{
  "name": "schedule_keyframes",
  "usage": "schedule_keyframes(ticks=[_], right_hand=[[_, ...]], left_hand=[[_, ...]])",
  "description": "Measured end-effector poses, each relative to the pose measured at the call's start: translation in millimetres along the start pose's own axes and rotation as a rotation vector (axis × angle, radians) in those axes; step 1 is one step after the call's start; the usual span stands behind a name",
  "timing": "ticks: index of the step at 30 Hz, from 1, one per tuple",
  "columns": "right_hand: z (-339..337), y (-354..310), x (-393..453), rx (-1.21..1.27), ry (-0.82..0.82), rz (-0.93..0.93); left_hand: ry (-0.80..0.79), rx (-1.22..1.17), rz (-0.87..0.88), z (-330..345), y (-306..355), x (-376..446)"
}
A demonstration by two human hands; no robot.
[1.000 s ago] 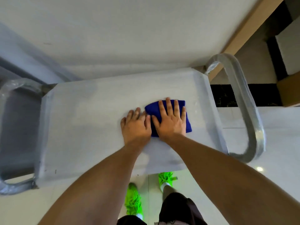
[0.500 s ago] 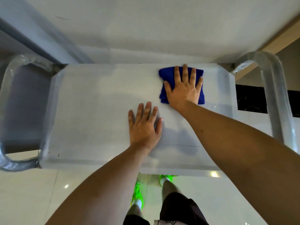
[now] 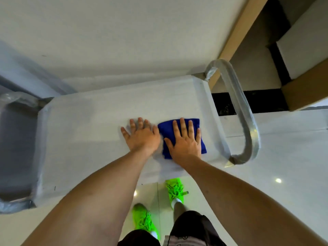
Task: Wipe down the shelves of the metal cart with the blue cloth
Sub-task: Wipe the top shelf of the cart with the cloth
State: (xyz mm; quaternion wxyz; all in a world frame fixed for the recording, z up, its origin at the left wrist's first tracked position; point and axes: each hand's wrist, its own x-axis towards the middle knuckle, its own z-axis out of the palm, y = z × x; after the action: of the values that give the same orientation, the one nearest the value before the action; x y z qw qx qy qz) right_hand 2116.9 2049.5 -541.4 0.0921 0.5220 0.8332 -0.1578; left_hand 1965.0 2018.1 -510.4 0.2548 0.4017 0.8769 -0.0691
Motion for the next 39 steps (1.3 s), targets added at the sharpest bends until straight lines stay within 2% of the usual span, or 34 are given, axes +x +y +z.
schedule_keyframes(ticks=[2, 7, 13, 21, 29, 39], right_hand=[[4, 7, -23, -0.02, -0.021, 0.033], [13, 29, -65, -0.018, -0.057, 0.107], [12, 56, -73, -0.005, -0.031, 0.145], [5, 60, -22, 0.02, 0.029, 0.144], [-26, 59, 82, -0.012, 0.142, 0.042], [-48, 40, 172, -0.067, 0.154, 0.058]], left_hand=[[-0.014, 0.021, 0.029, -2, 10, -6], [-0.041, 0.026, 0.246, 6, 47, -26], [-0.045, 0.03, 0.373, 12, 70, -25], [0.01, 0.031, 0.346, 19, 64, 5], [0.16, -0.018, 0.271, 16, 47, 46], [0.241, -0.033, 0.288, 23, 30, 50]])
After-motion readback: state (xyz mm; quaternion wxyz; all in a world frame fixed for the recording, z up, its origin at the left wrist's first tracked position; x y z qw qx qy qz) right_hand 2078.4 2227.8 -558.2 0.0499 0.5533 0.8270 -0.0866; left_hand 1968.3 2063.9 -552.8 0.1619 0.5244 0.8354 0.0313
